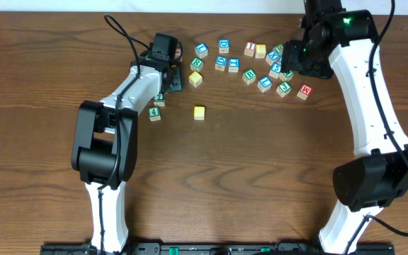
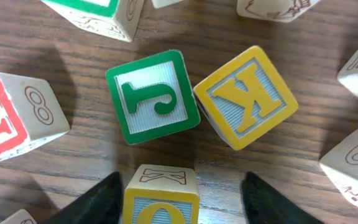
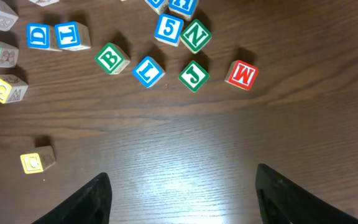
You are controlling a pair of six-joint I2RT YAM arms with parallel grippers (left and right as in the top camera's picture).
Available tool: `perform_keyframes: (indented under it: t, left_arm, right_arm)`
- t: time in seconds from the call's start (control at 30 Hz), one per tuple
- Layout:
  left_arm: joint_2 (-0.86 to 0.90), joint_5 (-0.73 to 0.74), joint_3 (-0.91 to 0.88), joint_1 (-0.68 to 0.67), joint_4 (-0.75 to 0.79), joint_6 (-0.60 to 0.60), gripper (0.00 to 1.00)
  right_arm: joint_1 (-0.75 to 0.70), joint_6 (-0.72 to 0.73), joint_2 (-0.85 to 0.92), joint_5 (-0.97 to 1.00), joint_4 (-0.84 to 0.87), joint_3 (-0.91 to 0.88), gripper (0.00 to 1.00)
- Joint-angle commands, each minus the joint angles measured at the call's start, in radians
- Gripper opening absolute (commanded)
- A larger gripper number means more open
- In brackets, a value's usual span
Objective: Spell out CORL
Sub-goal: 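Close the left gripper on the yellow O block and lift it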
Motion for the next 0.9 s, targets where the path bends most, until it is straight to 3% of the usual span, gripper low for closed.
perform_keyframes:
  t: [0.0, 0.27, 0.87]
  left_arm:
    - [0.005, -0.017, 0.0, 0.002, -0.006, 0.0, 0.55]
    - [0.002, -0.016, 0.001, 0.002, -0.029, -0.003, 0.41]
    - [-0.098, -0.016, 0.001, 0.002, -0.038, -0.003, 0.31]
  right_arm:
    - [0.011, -0.015, -0.017, 0.029, -0.001, 0.017, 0.69]
    - [0.01, -0.015, -0.017, 0.029, -0.002, 0.017, 0.7]
    - [0.011, -0.015, -0.017, 0.048, -0.009, 0.017, 0.73]
